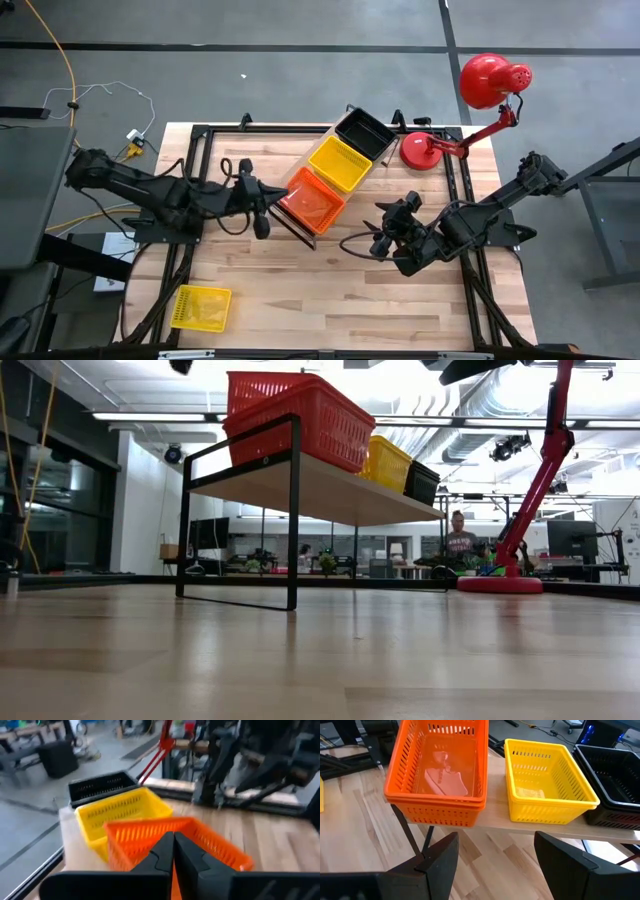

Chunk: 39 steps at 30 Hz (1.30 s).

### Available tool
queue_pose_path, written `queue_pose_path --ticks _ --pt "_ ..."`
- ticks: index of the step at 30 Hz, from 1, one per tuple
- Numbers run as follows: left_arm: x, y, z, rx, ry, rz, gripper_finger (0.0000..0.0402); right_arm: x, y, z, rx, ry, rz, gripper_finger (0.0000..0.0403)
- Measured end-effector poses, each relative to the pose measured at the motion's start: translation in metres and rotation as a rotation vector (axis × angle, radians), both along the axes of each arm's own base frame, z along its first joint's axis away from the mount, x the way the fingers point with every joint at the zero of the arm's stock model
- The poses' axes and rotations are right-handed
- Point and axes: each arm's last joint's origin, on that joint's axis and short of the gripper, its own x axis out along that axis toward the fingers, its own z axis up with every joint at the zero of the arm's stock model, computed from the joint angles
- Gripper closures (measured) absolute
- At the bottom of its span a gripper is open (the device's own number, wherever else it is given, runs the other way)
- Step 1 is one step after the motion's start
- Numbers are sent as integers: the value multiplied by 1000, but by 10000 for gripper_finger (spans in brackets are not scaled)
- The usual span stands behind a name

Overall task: Stack baskets on shelf by color
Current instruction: Stack the orange basket on top of the orange baskets on the shelf

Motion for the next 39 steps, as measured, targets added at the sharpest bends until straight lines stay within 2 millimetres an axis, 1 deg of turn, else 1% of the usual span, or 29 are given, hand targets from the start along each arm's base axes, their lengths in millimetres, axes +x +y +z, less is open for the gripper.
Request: queue_pose_path --ticks 2,4,7,11,17,23,28,32,36,39 --pt "4 5 -6 7 -41 -36 401 0 0 0 2 1 2 155" --pt "5 13 -14 14 -41 -50 401 0 0 0 0 -1 0 155" --pt "6 25 -20 7 -71 -72 401 0 0 0 2 -4 0 155" --pt "7 37 -22 16 -81 -80 401 0 0 0 2 -4 0 155" --pt "6 51 -22 21 -78 -93 401 0 0 0 4 -5 -1 155" --pt "5 58 -27 13 -32 -125 401 0 0 0 7 -8 -1 155" --pt "2 66 -34 -2 46 -90 401 0 0 0 7 -9 -2 155" --pt "0 69 -39 0 103 -79 401 1 0 1 12 -16 -4 155" --pt "-2 68 -38 15 104 -103 401 1 1 1 16 -25 -5 155" --pt "-8 61 -29 41 68 -157 401 1 1 1 14 -27 -7 155"
